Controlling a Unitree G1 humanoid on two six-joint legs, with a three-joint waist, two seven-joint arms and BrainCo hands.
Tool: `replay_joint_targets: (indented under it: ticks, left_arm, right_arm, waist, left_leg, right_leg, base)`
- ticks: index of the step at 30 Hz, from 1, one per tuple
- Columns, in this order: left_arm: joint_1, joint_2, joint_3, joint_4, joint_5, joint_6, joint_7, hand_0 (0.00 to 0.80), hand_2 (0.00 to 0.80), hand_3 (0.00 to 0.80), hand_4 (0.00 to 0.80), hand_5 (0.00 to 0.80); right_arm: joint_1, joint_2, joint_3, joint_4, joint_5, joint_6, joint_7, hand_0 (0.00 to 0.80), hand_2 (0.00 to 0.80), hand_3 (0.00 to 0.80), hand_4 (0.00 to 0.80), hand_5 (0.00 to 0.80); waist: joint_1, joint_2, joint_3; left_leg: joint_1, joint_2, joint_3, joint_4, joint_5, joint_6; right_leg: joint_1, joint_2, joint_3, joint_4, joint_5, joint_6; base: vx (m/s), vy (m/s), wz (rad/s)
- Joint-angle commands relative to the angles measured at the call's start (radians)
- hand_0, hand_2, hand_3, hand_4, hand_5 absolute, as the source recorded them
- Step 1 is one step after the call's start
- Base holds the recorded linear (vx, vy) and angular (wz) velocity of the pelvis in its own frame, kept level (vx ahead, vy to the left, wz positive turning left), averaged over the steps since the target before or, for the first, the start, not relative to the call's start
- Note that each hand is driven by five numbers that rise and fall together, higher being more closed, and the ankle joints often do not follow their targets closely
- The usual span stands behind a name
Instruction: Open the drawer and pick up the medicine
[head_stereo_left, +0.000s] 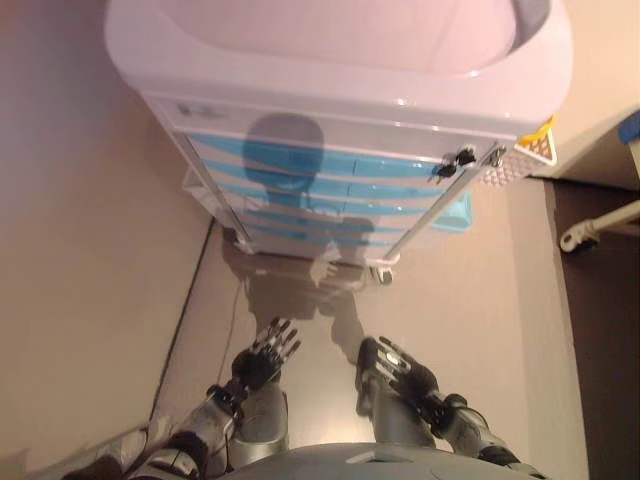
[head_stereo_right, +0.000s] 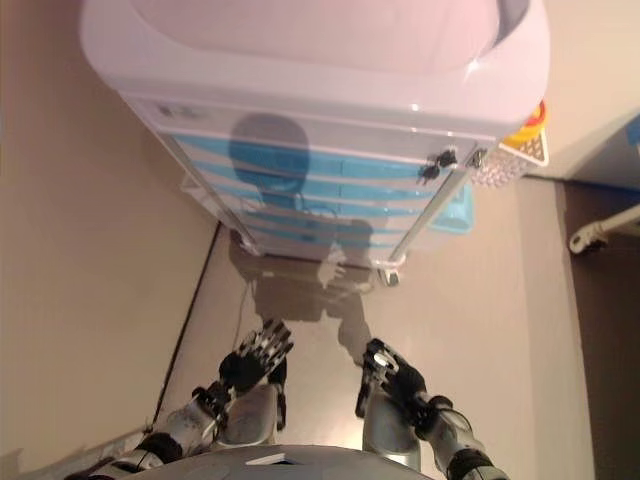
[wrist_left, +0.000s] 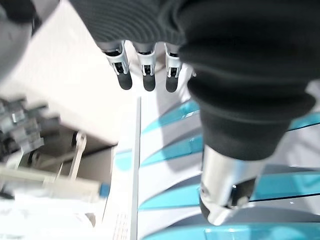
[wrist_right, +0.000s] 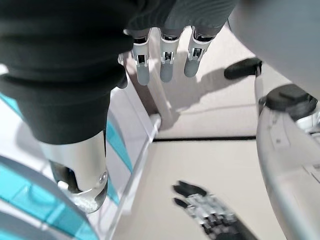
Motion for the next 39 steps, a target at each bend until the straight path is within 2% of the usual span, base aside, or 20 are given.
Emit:
replay_joint_targets:
  ticks: [1,6,15,20,26,31,32,39]
  left_arm:
    - [-0.013,-0.064,0.012,-0.110,-0.106,-0.041,-0.036,0.000,0.000,0.000,0.000,0.000]
    - [-0.101,-0.057,0.031,-0.166,-0.226,-0.038,0.014,0.000,0.000,0.000,0.000,0.000]
    - [-0.269,-0.001,0.095,-0.167,-0.344,-0.124,0.082,0.000,0.000,0.000,0.000,0.000]
    - [-0.386,0.075,0.168,-0.129,-0.451,-0.093,0.078,0.000,0.000,0.000,0.000,0.000]
    - [-0.527,0.160,0.211,-0.044,-0.510,-0.052,0.140,0.000,0.000,0.000,0.000,0.000]
    - [-0.610,0.207,0.226,0.004,-0.552,-0.027,0.137,0.000,0.000,0.000,0.000,0.000]
    - [-0.625,0.216,0.222,0.010,-0.553,-0.030,0.147,0.000,0.000,0.000,0.000,0.000]
    - [-0.699,0.262,0.211,0.029,-0.557,-0.014,0.157,0.000,0.000,0.000,0.000,0.000]
  right_arm:
    - [0.063,-0.001,0.041,-0.081,0.007,0.028,-0.023,0.000,0.000,0.000,0.000,0.000]
    - [0.054,-0.007,0.052,-0.116,0.026,0.052,-0.029,0.000,0.000,0.000,0.000,0.000]
    - [0.067,-0.024,0.081,-0.151,0.032,0.077,-0.009,0.000,0.000,0.000,0.000,0.000]
    - [0.076,-0.027,0.107,-0.144,0.039,0.069,0.011,0.000,0.000,0.000,0.000,0.000]
    - [0.077,-0.024,0.145,-0.134,0.062,0.053,0.028,0.000,0.000,0.000,0.000,0.000]
    - [0.077,-0.020,0.170,-0.133,0.071,0.037,0.037,0.000,0.000,0.000,0.000,0.000]
    - [0.078,-0.018,0.175,-0.132,0.080,0.034,0.041,0.000,0.000,0.000,0.000,0.000]
    - [0.087,-0.012,0.201,-0.136,0.102,0.021,0.052,0.000,0.000,0.000,0.000,0.000]
  waist:
    - [-0.033,0.011,0.023]
    - [-0.055,-0.014,0.052]
    - [-0.100,-0.055,0.068]
    - [-0.119,-0.075,0.071]
    - [-0.138,-0.100,0.078]
    - [-0.146,-0.112,0.087]
    - [-0.145,-0.110,0.084]
    - [-0.147,-0.126,0.090]
  left_leg:
    - [-0.078,-0.040,0.015,0.052,0.019,0.055]
    - [-0.136,-0.033,0.016,0.109,0.007,0.055]
    - [-0.191,-0.013,0.035,0.186,-0.020,0.061]
    - [-0.205,-0.003,0.044,0.208,-0.037,0.064]
    - [-0.217,0.021,0.063,0.220,-0.048,0.060]
    - [-0.224,0.035,0.068,0.230,-0.061,0.058]
    - [-0.213,0.039,0.059,0.235,-0.097,0.054]
    - [-0.209,0.048,0.056,0.230,-0.106,0.053]
  right_leg:
    - [-0.036,0.024,0.038,0.156,-0.068,0.038]
    - [-0.078,0.039,0.060,0.165,-0.054,0.037]
    - [-0.109,0.064,0.097,0.168,-0.042,0.039]
    - [-0.109,0.077,0.115,0.156,-0.039,0.036]
    - [-0.098,0.090,0.120,0.122,-0.026,0.036]
    - [-0.089,0.100,0.124,0.105,-0.023,0.034]
    - [-0.078,0.106,0.125,0.107,-0.046,0.039]
    - [-0.051,0.119,0.127,0.074,-0.037,0.038]
  base:
    - [-0.032,-0.038,0.00]
    - [-0.005,-0.020,-0.07]
    - [0.037,-0.013,-0.09]
    - [0.033,-0.028,-0.06]
    - [0.001,-0.061,-0.04]
    - [0.008,-0.054,-0.06]
    - [0.082,-0.061,-0.05]
    - [0.010,-0.064,-0.02]
